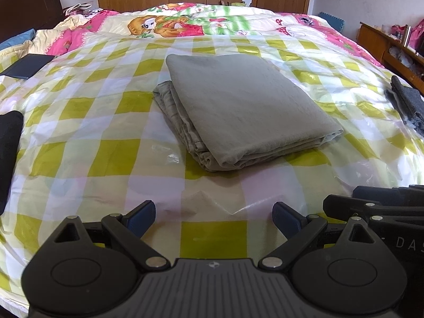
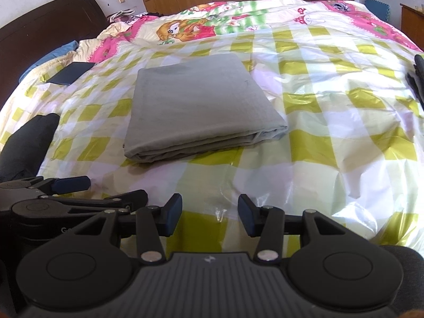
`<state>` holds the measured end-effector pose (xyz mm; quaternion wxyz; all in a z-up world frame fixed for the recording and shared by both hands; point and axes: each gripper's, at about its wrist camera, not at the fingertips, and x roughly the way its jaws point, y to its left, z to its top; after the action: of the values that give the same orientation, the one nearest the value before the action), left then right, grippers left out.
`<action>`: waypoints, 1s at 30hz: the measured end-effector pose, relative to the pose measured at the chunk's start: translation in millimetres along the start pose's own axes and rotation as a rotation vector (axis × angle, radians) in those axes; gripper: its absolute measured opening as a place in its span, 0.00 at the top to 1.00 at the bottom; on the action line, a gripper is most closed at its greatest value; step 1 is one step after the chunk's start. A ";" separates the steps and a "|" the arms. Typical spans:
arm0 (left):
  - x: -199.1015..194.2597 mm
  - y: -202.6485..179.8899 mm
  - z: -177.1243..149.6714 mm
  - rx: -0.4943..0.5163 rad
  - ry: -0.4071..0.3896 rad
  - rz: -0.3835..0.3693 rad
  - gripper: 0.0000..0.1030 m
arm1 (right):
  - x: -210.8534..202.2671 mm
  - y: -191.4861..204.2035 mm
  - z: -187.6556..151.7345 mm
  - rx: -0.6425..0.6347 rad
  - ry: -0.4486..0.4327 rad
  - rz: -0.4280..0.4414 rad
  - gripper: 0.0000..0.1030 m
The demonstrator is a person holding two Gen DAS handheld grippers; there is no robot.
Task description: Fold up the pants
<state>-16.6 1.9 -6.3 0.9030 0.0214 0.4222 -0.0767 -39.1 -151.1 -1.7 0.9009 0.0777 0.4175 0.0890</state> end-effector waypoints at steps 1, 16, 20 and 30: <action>-0.5 -1.0 -0.3 0.006 -0.004 0.005 0.00 | -0.1 -0.1 0.4 -0.002 0.002 -0.008 0.54; 5.4 2.9 -2.2 0.004 -0.010 0.008 0.00 | 5.8 -2.7 1.4 0.000 -0.025 -0.038 0.46; 7.5 0.1 -3.2 0.031 -0.016 0.025 0.00 | 7.9 -4.2 0.9 0.003 -0.025 -0.039 0.46; 8.5 -1.5 -2.9 0.041 -0.020 0.031 0.00 | 8.1 -4.7 1.7 0.000 -0.035 -0.041 0.45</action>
<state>-13.7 -0.3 -14.6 0.9076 0.0455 0.4112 -0.0715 -32.2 -153.9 -7.5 0.9098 0.0708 0.4031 0.0691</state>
